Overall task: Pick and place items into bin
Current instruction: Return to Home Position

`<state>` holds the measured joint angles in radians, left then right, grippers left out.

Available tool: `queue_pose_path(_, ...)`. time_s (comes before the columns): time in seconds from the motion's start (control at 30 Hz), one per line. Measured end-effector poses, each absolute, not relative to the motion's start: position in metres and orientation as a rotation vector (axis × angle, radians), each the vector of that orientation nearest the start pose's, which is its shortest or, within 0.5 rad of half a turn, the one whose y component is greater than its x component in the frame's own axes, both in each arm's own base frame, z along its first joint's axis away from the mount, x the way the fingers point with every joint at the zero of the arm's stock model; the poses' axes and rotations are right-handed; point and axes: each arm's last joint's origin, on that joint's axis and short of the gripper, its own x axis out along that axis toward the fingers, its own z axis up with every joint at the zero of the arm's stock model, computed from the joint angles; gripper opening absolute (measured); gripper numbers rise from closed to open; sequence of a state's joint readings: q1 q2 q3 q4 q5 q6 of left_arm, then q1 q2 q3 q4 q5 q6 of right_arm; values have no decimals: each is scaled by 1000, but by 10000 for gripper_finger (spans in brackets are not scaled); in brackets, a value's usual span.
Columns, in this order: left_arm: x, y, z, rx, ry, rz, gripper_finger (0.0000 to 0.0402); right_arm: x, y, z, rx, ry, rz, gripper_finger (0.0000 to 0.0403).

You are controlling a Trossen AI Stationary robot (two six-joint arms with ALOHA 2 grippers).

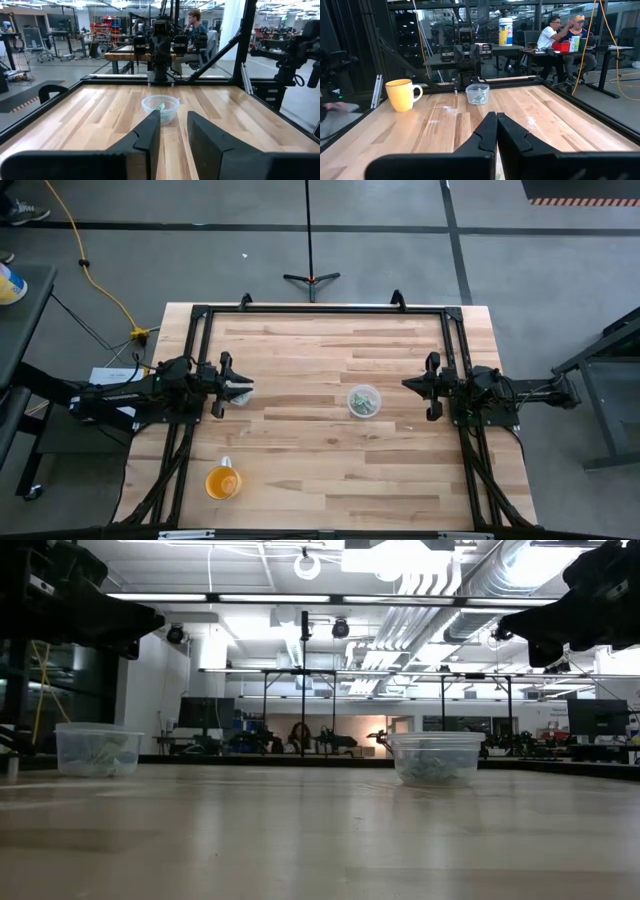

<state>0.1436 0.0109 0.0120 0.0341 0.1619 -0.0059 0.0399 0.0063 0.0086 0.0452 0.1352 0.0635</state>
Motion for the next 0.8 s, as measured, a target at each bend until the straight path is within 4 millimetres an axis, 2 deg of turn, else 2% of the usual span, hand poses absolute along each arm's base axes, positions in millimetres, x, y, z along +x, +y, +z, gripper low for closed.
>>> queue_pose_path(0.8,97,9,170,-1,-34,-20,132,97,0,170,68,-50,-94,7)
